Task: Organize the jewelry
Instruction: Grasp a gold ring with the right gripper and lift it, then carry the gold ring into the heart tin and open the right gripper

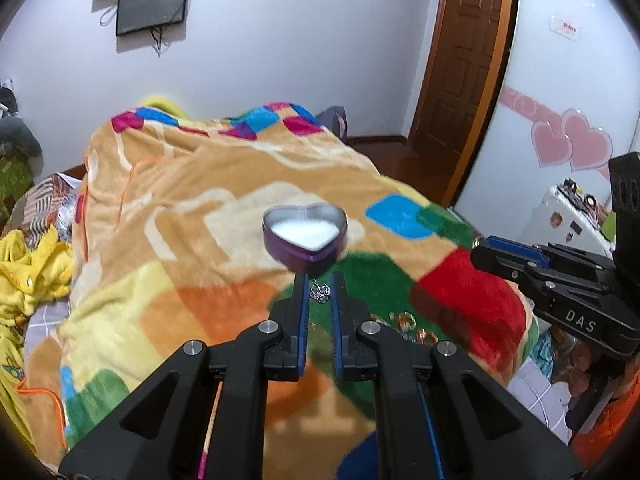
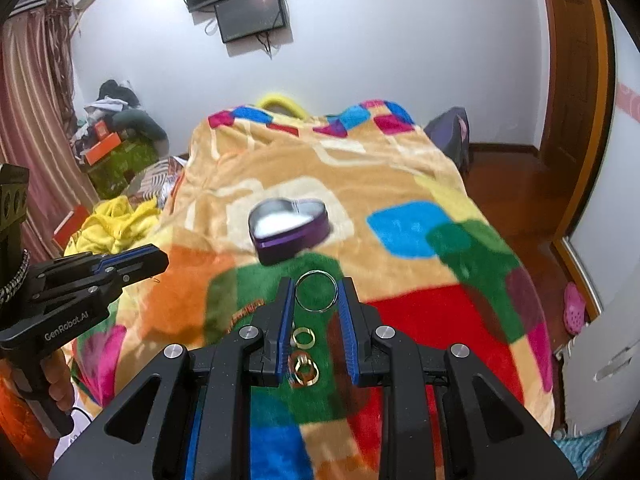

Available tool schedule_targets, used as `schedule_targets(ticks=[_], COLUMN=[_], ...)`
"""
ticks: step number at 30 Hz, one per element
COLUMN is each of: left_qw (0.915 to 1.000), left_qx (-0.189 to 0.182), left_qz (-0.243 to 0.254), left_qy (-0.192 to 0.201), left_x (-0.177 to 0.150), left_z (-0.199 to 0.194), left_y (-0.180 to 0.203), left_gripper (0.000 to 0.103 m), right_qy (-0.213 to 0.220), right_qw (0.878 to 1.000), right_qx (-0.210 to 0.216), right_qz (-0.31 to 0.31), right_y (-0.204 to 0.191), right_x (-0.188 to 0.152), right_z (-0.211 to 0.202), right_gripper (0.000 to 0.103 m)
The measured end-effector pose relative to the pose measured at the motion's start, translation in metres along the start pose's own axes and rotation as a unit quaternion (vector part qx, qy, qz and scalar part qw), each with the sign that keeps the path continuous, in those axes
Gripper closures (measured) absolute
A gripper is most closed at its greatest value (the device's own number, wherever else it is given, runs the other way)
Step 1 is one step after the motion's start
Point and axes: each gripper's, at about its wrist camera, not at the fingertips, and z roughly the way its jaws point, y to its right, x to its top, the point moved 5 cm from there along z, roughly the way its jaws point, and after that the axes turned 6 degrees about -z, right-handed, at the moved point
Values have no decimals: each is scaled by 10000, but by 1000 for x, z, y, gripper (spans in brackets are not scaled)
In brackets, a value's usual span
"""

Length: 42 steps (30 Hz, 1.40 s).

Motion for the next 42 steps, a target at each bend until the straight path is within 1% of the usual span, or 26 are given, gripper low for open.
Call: schedule_targets(ticks=[10,17,21,27,36,42], left_qw=[9990,9984,9983,9986,9983,9974], left_qx=[4,-64,-120,-218,-481,-522], left_qz=[30,-36,-109,-207,-320,-305], left_qy=[450,568,561,437,-82,-389], left_x=[39,62,71,79,79,74], left_z=[-3,10,20,40,87,114], left_y=[-5,-11,-16,-23,-30,-29], left_gripper=[94,94,94,94,94,94], right_qy=[348,471,492,405,34,-309], right_qw=[9992,9983,9980,9983,9984,9967], right_qx=[-1,12,32,85,204,405], right_qz=[-213,-336,-395,-421,-523,-633], right_y=[-10,-12,-14,-13,-11,-8], right_x=[33,47,56,59,58,55], right_z=[8,19,32,52,92,115], right_gripper=[83,83,83,83,83,83])
